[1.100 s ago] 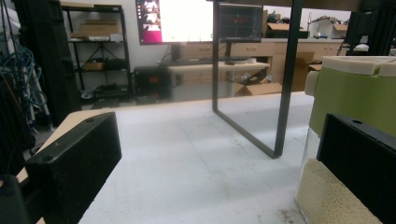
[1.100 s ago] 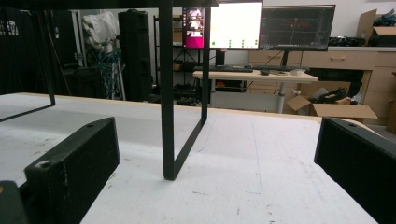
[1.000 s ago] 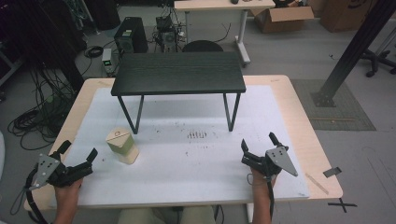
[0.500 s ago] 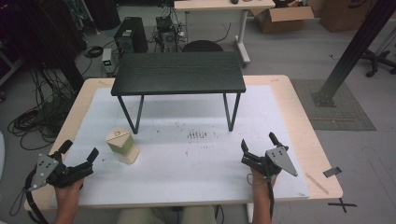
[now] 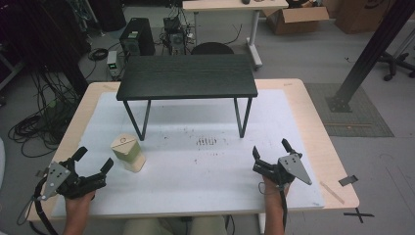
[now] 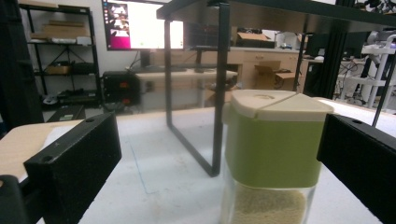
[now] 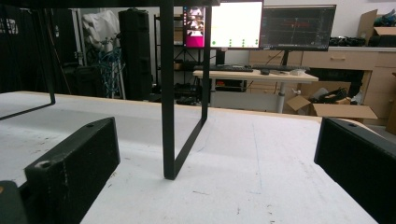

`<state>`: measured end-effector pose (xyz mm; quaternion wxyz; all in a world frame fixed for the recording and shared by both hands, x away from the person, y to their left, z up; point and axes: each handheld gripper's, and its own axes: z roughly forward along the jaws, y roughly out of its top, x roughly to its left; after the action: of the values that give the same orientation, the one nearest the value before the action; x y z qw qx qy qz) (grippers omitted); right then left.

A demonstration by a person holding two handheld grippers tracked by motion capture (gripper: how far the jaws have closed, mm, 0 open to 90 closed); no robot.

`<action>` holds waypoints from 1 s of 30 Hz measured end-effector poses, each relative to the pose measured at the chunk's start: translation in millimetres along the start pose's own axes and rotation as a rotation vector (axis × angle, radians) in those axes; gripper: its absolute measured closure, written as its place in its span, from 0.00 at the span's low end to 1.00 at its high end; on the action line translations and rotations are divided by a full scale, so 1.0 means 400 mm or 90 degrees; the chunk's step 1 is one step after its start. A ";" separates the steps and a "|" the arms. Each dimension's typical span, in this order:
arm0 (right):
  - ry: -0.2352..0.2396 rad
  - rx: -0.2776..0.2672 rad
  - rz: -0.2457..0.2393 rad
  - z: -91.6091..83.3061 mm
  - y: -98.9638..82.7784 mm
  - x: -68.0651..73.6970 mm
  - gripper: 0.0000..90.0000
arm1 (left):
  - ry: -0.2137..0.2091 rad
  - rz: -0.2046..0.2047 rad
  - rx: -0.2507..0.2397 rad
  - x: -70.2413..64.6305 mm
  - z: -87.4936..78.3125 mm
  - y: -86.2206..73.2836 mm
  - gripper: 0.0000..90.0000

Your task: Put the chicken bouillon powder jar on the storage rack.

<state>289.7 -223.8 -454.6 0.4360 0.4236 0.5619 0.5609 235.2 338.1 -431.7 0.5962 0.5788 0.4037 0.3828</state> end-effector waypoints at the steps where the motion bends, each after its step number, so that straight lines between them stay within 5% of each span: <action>1: 0.000 0.000 0.000 0.000 0.000 0.000 0.00 | 0.001 -0.001 -0.002 -0.006 0.000 0.000 0.00; 17: 0.000 -0.001 0.001 0.000 0.000 0.000 0.00 | 0.009 0.010 0.020 -0.076 0.030 -0.008 0.00; 30: 0.000 -0.002 0.001 0.000 0.000 0.000 0.00 | 0.003 0.014 0.040 -0.099 0.058 -0.022 0.00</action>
<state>289.6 -224.0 -454.6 0.4363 0.4230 0.5607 0.5624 241.2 292.3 -439.0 0.5725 0.6005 0.4108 0.3779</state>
